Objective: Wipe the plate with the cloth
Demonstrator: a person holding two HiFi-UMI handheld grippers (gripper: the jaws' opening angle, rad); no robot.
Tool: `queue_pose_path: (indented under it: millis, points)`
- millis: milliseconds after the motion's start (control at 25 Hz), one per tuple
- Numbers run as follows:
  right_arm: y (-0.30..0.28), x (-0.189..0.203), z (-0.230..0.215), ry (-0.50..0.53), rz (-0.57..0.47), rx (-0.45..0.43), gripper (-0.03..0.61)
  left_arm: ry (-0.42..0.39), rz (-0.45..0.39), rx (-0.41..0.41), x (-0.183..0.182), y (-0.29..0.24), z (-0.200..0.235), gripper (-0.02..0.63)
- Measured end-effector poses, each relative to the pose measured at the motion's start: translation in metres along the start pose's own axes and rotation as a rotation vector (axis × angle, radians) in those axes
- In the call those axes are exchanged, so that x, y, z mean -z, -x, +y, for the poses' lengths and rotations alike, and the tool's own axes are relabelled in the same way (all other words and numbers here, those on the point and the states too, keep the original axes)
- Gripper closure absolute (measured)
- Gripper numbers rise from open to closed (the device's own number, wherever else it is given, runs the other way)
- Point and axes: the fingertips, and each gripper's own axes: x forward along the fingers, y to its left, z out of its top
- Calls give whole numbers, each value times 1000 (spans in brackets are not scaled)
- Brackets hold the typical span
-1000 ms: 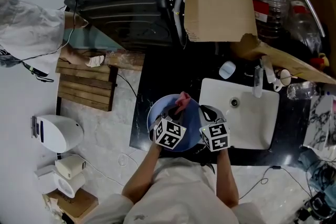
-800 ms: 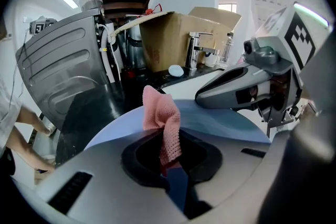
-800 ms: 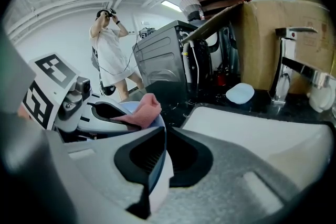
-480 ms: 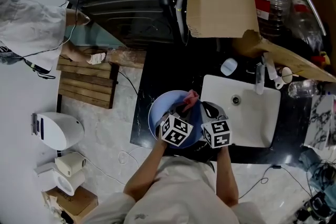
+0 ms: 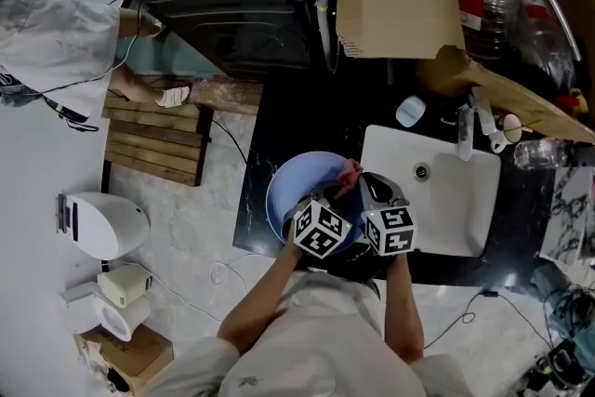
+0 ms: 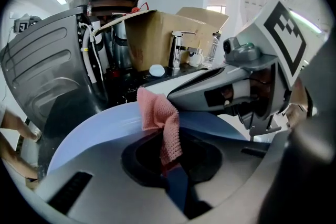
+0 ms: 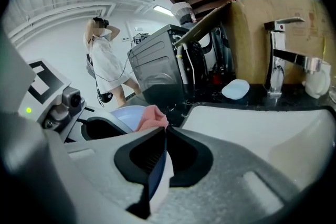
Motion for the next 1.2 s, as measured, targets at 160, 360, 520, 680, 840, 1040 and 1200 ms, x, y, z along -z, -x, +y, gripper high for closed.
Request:
queue_pose_path:
  millis: [160,360,520,680,840,1040,1200]
  points:
    - [1,1,0,-13,-6,6,563,-15,6,20,1,1,-8,580]
    - [2,1,-1,-25,-16,14,563,-39,16,51,3,1,-18,580]
    - [2,2,-1,-30,-22,17,563,-55,29,79,8,4,-26,580]
    - [2,2,-1,-31,-27,23,563,-79,48,109,11,6,-33,580]
    - [2,2,-1,-27,-26,25,563,-104,66,151,16,8,-44,580]
    - [2,2,-1,-27,-28,24,563,-126,83,193,21,11,-55,580]
    - [2,2,-1,-26,-28,23,563,-145,98,231,26,14,-64,580]
